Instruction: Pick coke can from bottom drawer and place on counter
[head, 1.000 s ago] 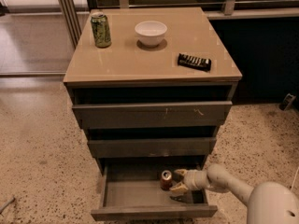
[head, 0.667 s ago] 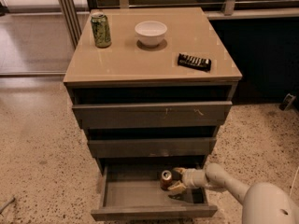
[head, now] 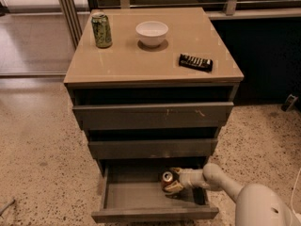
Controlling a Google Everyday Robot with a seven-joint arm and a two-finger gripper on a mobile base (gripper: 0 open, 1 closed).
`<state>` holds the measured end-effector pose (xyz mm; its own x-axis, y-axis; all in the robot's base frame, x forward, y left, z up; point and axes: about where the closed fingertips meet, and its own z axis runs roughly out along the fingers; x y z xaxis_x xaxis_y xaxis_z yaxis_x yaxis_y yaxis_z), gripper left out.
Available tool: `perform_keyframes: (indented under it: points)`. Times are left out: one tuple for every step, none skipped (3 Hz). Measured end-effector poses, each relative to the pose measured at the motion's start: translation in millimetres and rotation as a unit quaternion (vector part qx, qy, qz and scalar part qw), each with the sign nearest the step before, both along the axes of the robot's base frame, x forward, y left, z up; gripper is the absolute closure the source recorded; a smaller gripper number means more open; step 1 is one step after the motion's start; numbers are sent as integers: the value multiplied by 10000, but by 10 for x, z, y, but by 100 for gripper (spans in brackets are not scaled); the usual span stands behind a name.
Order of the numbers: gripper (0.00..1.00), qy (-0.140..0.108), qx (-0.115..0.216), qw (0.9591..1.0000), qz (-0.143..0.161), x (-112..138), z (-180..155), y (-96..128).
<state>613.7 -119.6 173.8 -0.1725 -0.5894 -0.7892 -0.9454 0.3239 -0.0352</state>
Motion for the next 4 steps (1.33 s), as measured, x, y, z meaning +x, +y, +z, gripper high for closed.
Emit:
perform_keyframes:
  points:
    - [51,-1,1,10000,0,3,0,-1]
    - [75,9,6,10000,6,-6,0,5]
    - [97,77,192,9996,168,-167,229,29]
    - [100,126,464,9979,440,-389,678,50]
